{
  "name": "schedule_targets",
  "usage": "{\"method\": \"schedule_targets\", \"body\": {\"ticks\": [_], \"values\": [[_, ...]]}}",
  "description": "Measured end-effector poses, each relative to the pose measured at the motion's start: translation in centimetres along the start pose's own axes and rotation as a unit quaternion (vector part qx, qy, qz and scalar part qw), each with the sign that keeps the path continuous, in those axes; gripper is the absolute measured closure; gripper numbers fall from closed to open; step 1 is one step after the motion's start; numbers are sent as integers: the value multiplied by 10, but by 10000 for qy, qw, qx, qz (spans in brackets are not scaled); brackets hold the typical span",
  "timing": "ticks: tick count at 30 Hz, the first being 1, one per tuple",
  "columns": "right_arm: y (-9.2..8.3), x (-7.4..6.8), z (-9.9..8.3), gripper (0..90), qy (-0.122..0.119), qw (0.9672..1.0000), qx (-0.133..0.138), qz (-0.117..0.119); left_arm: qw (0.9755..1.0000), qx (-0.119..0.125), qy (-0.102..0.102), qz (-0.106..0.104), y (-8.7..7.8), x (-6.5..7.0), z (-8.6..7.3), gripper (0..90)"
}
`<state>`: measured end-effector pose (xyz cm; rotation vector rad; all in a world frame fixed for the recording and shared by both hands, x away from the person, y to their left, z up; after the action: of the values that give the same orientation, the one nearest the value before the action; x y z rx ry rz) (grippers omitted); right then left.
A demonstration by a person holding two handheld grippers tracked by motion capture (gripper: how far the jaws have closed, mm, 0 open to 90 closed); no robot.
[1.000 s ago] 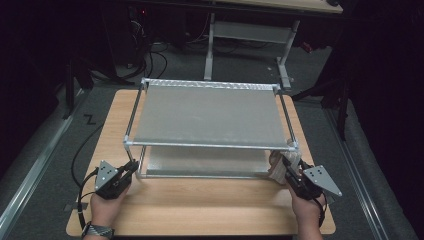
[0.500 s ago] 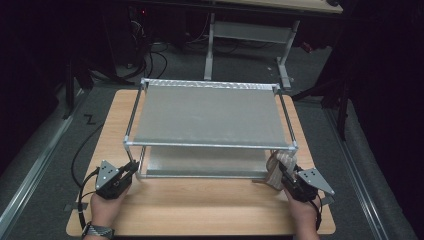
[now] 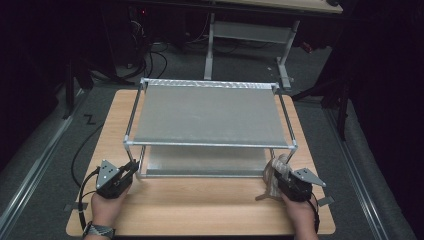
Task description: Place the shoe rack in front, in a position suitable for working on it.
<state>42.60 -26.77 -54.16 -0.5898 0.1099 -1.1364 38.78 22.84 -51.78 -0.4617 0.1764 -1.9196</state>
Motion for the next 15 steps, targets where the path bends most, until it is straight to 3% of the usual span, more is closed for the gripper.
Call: {"method": "schedule_targets", "body": {"ticks": [5, 8, 15], "values": [[0, 0, 0, 639, -3, 10000, 1, 2, 9999, -76, 61, 39, 1, 0, -2, 750], [0, 0, 0, 633, -3, 10000, 9, -14, 9999, -104, 80, 108, 1, -1, -3, 797], [-2, 0, 2, 619, -23, 10000, 62, -51, 9997, -103, 177, 157, 2, -1, -2, 805]]}}
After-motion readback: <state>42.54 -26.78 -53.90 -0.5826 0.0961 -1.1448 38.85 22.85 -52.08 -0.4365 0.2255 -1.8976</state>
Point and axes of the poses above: each handheld gripper's, and its own axes: y roughly forward along the jaws, z roughly out of its top, x roughly to its right, the point moved 9 cm from there along y, roughly forward along the jaws, and after that the axes turned 13 degrees about -y, right-handed, at the moved point
